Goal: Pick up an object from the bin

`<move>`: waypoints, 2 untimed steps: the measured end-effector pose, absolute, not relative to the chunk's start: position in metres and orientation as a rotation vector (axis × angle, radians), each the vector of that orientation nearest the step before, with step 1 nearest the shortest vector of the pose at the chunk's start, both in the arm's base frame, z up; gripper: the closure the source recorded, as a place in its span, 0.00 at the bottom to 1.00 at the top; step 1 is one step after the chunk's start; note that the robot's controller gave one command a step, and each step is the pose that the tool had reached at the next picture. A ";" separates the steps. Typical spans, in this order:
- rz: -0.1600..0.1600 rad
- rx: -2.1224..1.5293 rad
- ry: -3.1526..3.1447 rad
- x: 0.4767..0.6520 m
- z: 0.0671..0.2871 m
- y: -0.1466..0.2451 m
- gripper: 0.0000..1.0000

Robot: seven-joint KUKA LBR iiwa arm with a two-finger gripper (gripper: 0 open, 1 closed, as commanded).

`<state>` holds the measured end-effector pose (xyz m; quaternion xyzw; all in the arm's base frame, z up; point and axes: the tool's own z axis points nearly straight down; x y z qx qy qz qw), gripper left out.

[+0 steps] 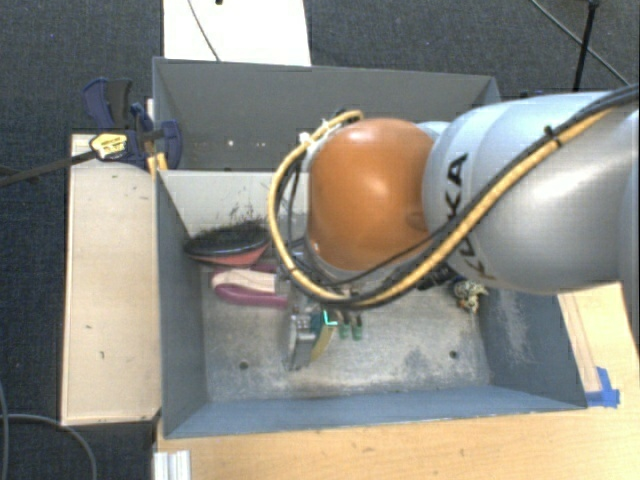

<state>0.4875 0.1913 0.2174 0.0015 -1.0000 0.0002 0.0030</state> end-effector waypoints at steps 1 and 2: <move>0.001 0.859 -3.019 0.541 0.068 0.109 0.00; -0.002 1.049 -2.968 0.535 0.101 0.126 0.00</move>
Offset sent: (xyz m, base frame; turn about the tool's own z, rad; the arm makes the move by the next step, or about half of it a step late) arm 0.0532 -0.0810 -0.1474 -0.5542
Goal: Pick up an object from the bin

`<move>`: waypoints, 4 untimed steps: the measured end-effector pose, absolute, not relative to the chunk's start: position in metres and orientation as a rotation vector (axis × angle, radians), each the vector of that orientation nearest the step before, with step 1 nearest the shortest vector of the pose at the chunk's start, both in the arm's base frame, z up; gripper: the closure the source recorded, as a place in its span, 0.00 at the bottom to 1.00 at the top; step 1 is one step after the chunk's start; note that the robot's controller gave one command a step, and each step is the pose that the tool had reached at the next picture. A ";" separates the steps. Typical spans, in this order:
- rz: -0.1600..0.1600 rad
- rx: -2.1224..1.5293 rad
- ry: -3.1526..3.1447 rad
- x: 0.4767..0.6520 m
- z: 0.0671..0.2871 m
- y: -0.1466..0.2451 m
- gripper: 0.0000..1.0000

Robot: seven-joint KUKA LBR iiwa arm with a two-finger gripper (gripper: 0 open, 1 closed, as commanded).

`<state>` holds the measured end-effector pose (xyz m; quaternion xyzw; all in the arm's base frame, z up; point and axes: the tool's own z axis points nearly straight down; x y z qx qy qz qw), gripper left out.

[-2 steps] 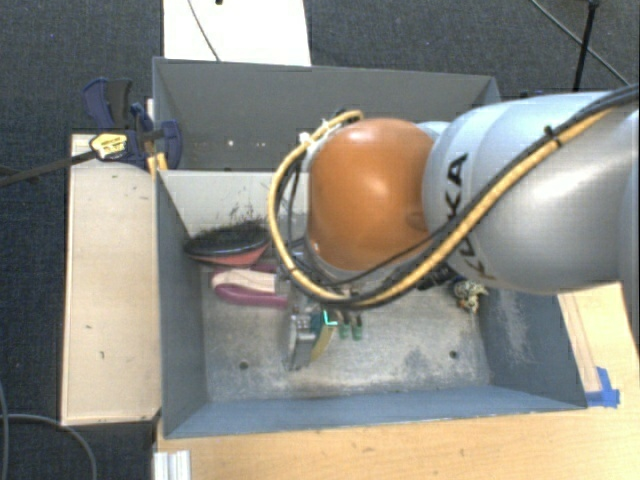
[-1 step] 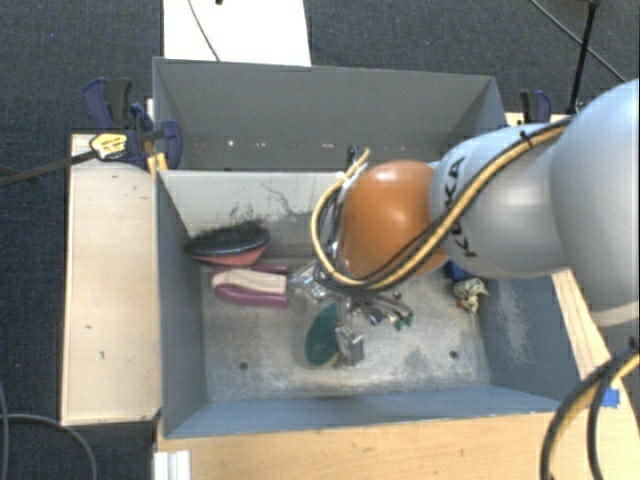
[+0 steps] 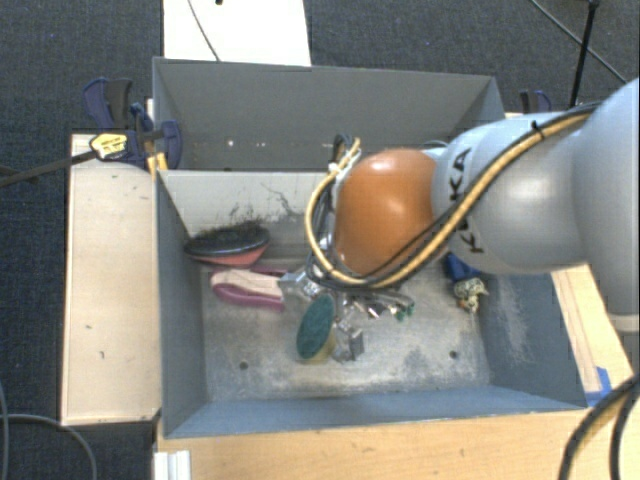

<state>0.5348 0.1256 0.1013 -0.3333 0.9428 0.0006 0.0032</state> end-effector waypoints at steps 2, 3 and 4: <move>0.001 -1.200 2.901 0.550 0.070 0.120 0.00; 0.003 -1.186 2.906 0.550 0.070 0.120 0.00; 0.003 -1.180 2.909 0.550 0.070 0.120 1.00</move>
Offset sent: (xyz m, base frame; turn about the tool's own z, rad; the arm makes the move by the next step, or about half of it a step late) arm 0.0033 -0.0031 0.0038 -0.0253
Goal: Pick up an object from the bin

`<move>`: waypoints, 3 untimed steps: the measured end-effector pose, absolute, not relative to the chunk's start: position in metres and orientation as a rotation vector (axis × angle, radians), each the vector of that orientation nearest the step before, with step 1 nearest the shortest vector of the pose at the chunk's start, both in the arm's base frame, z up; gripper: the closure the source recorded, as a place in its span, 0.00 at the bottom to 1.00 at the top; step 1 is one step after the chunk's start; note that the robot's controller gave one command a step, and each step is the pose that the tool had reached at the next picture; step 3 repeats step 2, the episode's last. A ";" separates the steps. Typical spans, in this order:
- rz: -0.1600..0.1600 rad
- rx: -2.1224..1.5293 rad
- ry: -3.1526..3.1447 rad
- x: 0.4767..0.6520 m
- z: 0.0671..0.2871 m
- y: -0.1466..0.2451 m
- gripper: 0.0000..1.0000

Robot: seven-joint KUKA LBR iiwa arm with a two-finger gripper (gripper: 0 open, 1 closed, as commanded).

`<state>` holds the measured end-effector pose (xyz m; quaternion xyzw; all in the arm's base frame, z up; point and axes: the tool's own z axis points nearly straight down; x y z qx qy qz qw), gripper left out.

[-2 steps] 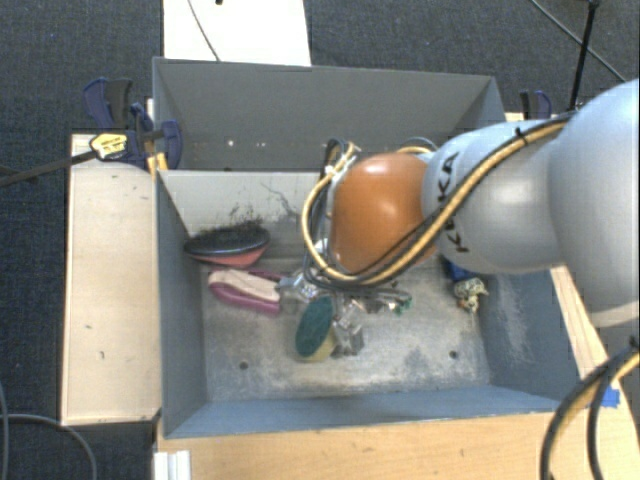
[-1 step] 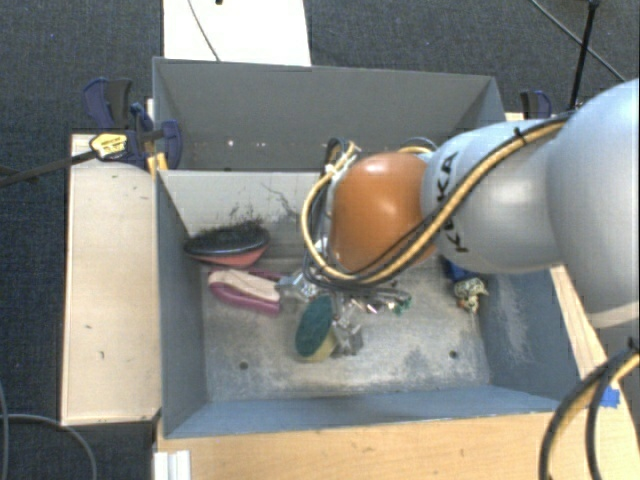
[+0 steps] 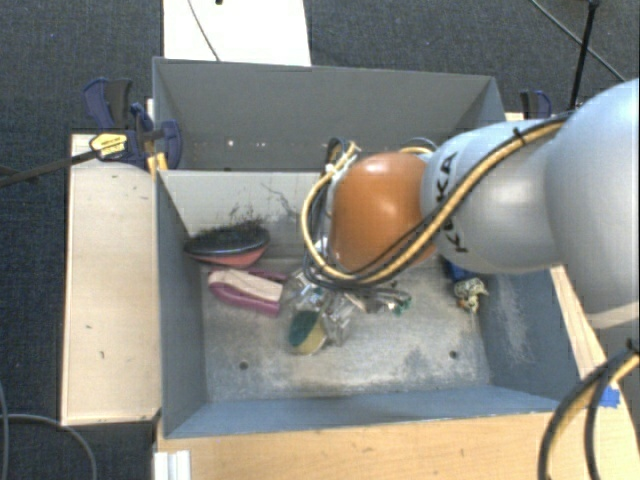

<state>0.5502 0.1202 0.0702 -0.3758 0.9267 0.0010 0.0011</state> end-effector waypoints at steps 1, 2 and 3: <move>-0.002 -1.162 2.907 0.553 0.173 0.121 1.00; 0.002 -1.151 2.918 0.553 0.175 0.122 1.00; 0.002 -1.151 2.918 0.553 0.175 0.122 1.00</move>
Offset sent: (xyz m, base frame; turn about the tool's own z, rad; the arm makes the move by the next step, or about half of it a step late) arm 0.0001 0.0002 0.0981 0.0000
